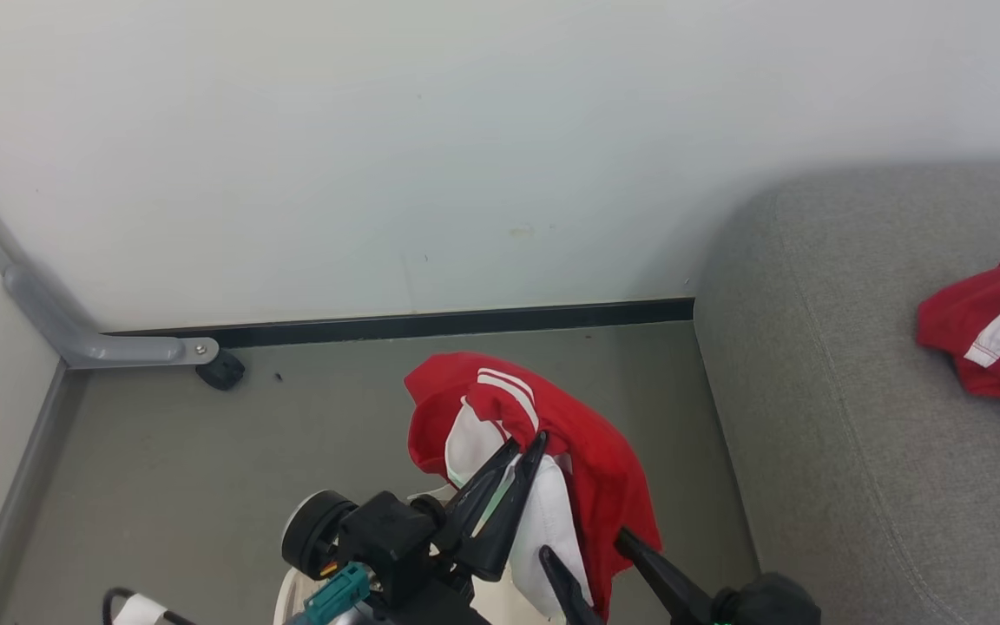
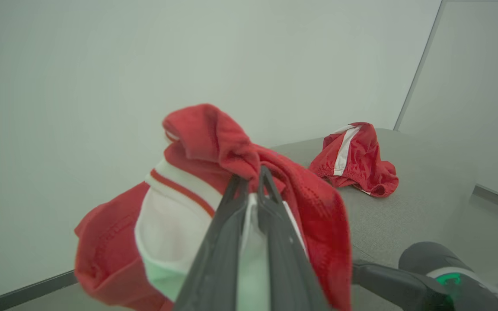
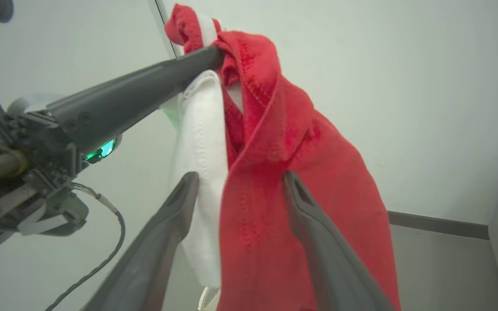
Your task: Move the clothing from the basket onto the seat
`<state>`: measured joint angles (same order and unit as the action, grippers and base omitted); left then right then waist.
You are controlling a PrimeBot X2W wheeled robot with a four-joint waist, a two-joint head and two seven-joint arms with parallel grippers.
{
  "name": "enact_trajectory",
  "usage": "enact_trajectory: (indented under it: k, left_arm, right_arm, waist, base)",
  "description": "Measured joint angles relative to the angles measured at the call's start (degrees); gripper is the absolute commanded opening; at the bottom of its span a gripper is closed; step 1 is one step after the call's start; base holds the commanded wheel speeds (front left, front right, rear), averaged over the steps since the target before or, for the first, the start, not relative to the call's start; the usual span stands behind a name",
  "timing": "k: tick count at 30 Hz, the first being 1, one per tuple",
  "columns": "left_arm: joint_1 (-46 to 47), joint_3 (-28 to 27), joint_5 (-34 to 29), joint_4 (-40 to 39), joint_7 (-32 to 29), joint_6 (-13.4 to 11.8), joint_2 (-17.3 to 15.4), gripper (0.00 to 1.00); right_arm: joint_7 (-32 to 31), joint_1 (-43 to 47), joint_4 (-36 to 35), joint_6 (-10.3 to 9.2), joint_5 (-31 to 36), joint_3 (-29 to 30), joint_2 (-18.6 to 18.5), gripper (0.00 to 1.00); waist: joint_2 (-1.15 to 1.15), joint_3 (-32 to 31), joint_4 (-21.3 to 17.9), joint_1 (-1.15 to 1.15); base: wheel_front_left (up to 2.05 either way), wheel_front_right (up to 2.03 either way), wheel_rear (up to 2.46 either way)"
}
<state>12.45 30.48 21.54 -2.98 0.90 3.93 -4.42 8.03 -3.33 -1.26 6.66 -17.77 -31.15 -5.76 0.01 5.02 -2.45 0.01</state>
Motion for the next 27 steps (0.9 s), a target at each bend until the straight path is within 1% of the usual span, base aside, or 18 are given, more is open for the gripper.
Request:
enact_trajectory:
  k: [7,15,16,17,18,19,27]
  left_arm:
    - [0.0,0.5,0.0,0.0,-0.6,-0.4,0.1,0.00]
    - [0.2,1.3,0.1,-0.3,-0.8,-0.4,0.3,0.00]
    - [0.2,1.3,0.1,-0.3,-0.8,-0.4,0.3,0.00]
    - [0.2,1.3,0.1,-0.3,-0.8,-0.4,0.3,0.00]
    - [0.2,1.3,0.1,-0.3,-0.8,-0.4,0.3,0.00]
    - [0.2,1.3,0.1,-0.3,-0.8,-0.4,0.3,0.00]
    - [0.2,1.1,0.2,-0.5,-0.8,-0.6,0.3,0.00]
  right_arm:
    - [-1.4,-2.8,0.4,0.41,-1.0,-3.2,0.1,1.00]
    - [-2.3,-8.7,4.8,0.41,-1.5,-3.9,0.1,1.00]
    - [-2.3,-8.7,4.8,0.41,-1.5,-3.9,0.1,0.85]
    - [-2.4,-9.2,5.3,0.41,-1.7,-4.0,0.1,0.49]
    - [-2.4,-9.6,5.7,0.41,-1.9,-4.2,0.1,0.05]
    - [-2.4,-9.9,6.1,0.41,-2.0,-4.4,0.1,0.00]
    - [-2.2,-12.2,8.3,0.41,-4.0,-6.0,0.2,0.00]
  waist:
    - [0.00,0.3,1.1,0.00]
    - [0.00,0.9,2.6,0.00]
    - [0.00,0.9,2.6,0.00]
    - [0.00,0.9,2.8,0.00]
    - [0.00,1.0,3.0,0.00]
    - [0.00,1.0,3.1,0.00]
    - [0.00,1.5,3.8,0.00]
  base:
    - [0.00,0.00,0.00]
    - [0.00,0.00,0.00]
    - [0.00,0.00,0.00]
    - [0.00,0.00,0.00]
    - [0.00,0.00,0.00]
    - [0.00,0.00,0.00]
    - [0.00,0.00,0.00]
